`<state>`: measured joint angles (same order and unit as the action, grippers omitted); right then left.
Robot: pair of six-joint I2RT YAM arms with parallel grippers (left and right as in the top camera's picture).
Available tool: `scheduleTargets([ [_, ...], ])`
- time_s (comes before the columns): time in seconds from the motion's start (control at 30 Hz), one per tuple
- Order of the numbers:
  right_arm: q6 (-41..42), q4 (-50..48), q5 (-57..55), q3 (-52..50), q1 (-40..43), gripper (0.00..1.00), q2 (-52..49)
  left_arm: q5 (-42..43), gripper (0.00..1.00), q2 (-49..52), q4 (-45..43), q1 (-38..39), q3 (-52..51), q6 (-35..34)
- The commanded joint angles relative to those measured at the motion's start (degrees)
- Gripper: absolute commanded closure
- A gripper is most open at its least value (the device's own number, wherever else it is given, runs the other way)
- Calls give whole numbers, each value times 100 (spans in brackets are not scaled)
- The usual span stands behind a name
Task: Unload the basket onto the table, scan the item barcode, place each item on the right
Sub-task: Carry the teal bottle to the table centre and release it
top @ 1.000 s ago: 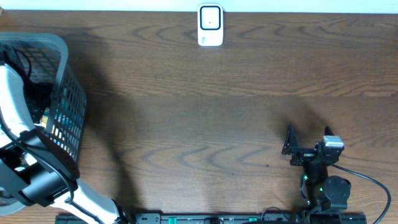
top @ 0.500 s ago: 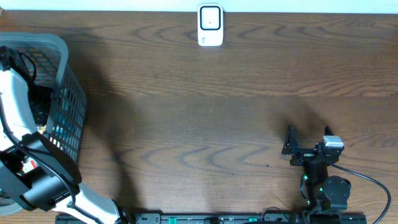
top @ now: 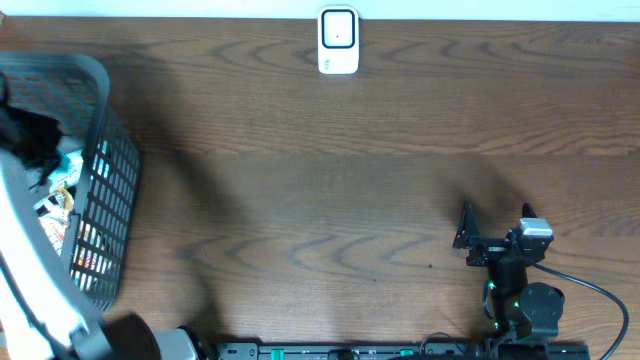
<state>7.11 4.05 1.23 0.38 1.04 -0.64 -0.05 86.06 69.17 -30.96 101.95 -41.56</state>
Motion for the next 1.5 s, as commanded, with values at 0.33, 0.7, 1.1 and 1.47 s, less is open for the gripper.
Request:
scheduleTargets([
  [0.33,-52,22,-46,-7,-114,1,26,3075,69,-2011,-839,984,479,37],
  [0.7,-52,22,-46,-7,-114,1,26,2802,67,-870,-356,4900,326,2522],
  [1.1,-52,24,-46,-7,-114,1,26,1060,67,1547,807,6730,326,5305],
  [1.47,-52,22,-46,-7,-111,1,26,667,67,3141,684,6793,328,5672],
])
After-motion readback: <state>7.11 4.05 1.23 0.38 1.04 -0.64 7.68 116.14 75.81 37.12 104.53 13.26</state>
